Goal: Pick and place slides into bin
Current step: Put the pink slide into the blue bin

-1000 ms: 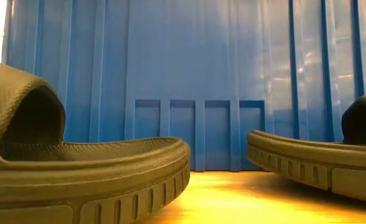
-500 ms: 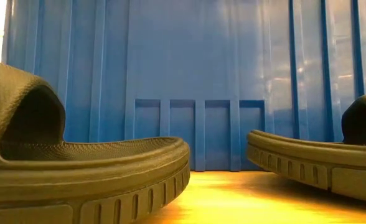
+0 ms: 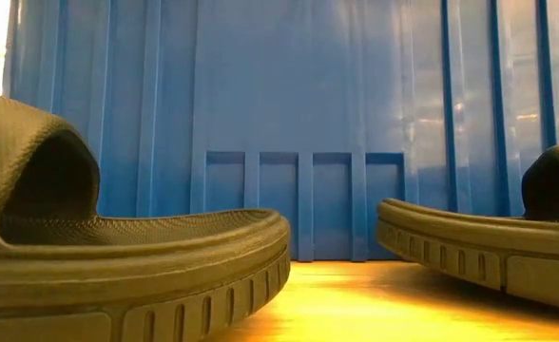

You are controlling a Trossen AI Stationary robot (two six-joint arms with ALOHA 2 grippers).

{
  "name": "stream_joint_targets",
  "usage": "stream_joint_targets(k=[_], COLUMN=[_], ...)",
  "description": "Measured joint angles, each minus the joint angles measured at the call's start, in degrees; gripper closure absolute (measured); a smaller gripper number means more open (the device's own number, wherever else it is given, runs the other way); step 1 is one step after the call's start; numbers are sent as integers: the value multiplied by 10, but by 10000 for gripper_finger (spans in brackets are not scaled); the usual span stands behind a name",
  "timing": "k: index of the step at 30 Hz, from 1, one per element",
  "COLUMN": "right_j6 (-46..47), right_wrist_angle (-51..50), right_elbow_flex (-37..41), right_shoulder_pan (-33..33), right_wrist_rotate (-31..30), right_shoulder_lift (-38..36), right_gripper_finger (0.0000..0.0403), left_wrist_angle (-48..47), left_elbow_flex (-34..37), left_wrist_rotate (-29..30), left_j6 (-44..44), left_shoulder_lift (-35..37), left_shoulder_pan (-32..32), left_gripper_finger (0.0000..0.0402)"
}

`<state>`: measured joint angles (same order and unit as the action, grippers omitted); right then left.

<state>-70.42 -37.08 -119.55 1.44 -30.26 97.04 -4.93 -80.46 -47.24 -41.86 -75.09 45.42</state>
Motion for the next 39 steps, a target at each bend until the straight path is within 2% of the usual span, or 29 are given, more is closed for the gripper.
stream_joint_targets(k=[11, 23, 28, 35, 39], right_j6=[-58, -49, -23, -23, -18], right_wrist_angle=[38, 75, 75, 72, 72], right_elbow_flex=[1, 3, 5, 6, 6], right_shoulder_pan=[1, 1, 1, 1, 1], right_wrist_rotate=[-14, -14, -13, -13, -13], right_shoulder_lift=[20, 25, 25, 25, 25], right_gripper_finger=[200, 206, 257, 380, 389], left_wrist_angle=[4, 5, 6, 8, 7], left_elbow_flex=[0, 1, 1, 1, 1], left_wrist_rotate=[-60, -70, -80, -83, -90], left_j6=[-14, -13, -13, -13, -13], left_shoulder_lift=[-2, -2, -2, -2, -2], left_shoulder_pan=[0, 0, 0, 0, 0], left_gripper_finger=[378, 378, 378, 378, 356])
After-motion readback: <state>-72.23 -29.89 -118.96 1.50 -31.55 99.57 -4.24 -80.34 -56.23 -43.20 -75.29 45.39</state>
